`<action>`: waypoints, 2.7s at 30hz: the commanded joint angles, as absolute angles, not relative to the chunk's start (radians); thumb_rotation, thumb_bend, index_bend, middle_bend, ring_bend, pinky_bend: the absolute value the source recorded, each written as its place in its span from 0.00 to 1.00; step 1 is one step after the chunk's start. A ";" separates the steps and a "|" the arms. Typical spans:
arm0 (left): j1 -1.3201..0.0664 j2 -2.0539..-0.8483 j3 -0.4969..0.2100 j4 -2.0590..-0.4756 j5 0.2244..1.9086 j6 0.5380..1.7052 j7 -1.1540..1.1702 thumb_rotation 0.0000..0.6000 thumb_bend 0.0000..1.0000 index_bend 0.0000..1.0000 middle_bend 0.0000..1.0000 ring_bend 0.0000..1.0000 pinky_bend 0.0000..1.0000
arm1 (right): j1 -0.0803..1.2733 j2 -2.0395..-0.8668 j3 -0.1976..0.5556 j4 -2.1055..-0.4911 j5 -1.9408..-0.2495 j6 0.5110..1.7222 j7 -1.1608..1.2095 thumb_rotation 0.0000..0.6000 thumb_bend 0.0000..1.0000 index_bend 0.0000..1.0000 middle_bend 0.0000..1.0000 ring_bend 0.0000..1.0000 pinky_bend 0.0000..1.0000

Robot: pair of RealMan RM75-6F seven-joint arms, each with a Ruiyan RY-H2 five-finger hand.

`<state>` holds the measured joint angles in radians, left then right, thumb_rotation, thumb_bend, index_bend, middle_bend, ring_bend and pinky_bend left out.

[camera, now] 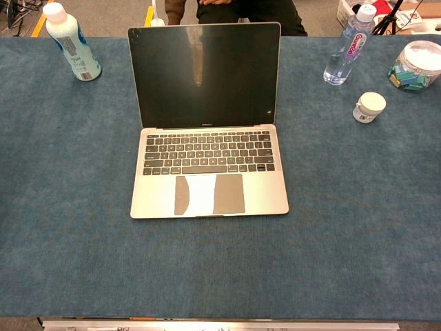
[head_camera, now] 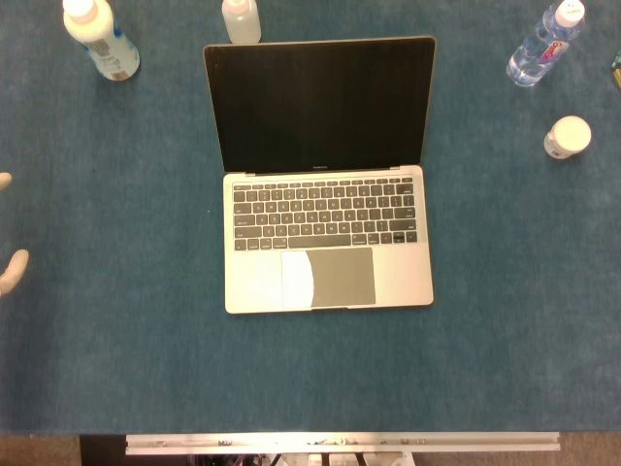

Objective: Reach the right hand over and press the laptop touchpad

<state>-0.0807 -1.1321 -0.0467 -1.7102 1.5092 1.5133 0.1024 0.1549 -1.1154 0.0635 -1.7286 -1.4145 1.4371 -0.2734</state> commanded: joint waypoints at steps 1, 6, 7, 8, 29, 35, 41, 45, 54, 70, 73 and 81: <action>-0.082 -1.133 -0.047 -1.708 1.507 1.511 0.103 1.00 0.25 0.19 0.14 0.09 0.08 | 0.156 -1.117 0.065 -1.729 -1.415 1.436 -0.276 1.00 0.39 0.11 0.43 0.44 0.55; -0.081 -1.132 -0.045 -1.712 1.508 1.510 0.106 1.00 0.25 0.19 0.14 0.09 0.08 | 0.159 -1.118 0.068 -1.729 -1.416 1.426 -0.272 1.00 0.39 0.12 0.43 0.44 0.55; -0.080 -1.132 -0.045 -1.713 1.508 1.513 0.105 1.00 0.25 0.19 0.14 0.09 0.08 | 0.160 -1.117 0.068 -1.729 -1.418 1.423 -0.269 1.00 0.39 0.12 0.43 0.44 0.55; -0.079 -1.131 -0.045 -1.713 1.508 1.515 0.105 1.00 0.25 0.19 0.14 0.09 0.08 | 0.161 -1.116 0.068 -1.730 -1.419 1.421 -0.267 1.00 0.39 0.12 0.44 0.44 0.55; -0.064 -1.122 -0.038 -1.719 1.510 1.534 0.098 1.00 0.25 0.19 0.14 0.09 0.08 | 0.339 -1.181 0.042 -1.788 -1.538 1.151 -0.208 1.00 0.39 0.34 0.94 0.86 0.65; -0.053 -1.115 -0.036 -1.719 1.510 1.545 0.092 1.00 0.25 0.19 0.14 0.09 0.08 | 0.412 -1.248 0.028 -1.792 -1.543 1.035 -0.237 1.00 0.39 0.49 0.88 0.85 0.67; -0.044 -1.109 -0.035 -1.720 1.511 1.556 0.086 1.00 0.25 0.19 0.14 0.09 0.08 | 0.465 -1.313 0.013 -1.792 -1.525 0.946 -0.280 1.00 0.39 0.54 0.86 0.85 0.67; -0.040 -1.105 -0.033 -1.718 1.510 1.557 0.084 1.00 0.25 0.19 0.14 0.09 0.08 | 0.488 -1.345 0.009 -1.795 -1.492 0.909 -0.343 1.00 0.39 0.54 0.94 0.90 0.67; -0.040 -1.109 -0.030 -1.708 1.511 1.548 0.076 1.00 0.25 0.19 0.14 0.09 0.08 | 0.528 -1.368 -0.011 -1.836 -1.369 0.836 -0.473 1.00 0.37 0.54 0.98 0.94 0.67; -0.030 -1.103 -0.029 -1.699 1.511 1.555 0.062 1.00 0.25 0.19 0.14 0.09 0.08 | 0.568 -1.408 -0.067 -1.839 -1.248 0.814 -0.594 1.00 0.37 0.58 0.93 0.91 0.67; -0.029 -1.102 -0.029 -1.700 1.511 1.555 0.061 1.00 0.25 0.19 0.14 0.09 0.08 | 0.580 -1.404 -0.074 -1.842 -1.220 0.809 -0.616 1.00 0.38 0.58 0.83 0.81 0.67; -0.030 -1.102 -0.030 -1.703 1.514 1.554 0.060 1.00 0.25 0.19 0.14 0.09 0.08 | 0.573 -1.420 -0.074 -1.833 -1.252 0.859 -0.577 1.00 0.38 0.58 0.67 0.60 0.62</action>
<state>-0.0305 -1.1017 -0.0303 -1.7033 1.5145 1.5539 0.0602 0.5760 -1.4159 -0.0744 -1.8377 -1.2390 0.8483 -0.5888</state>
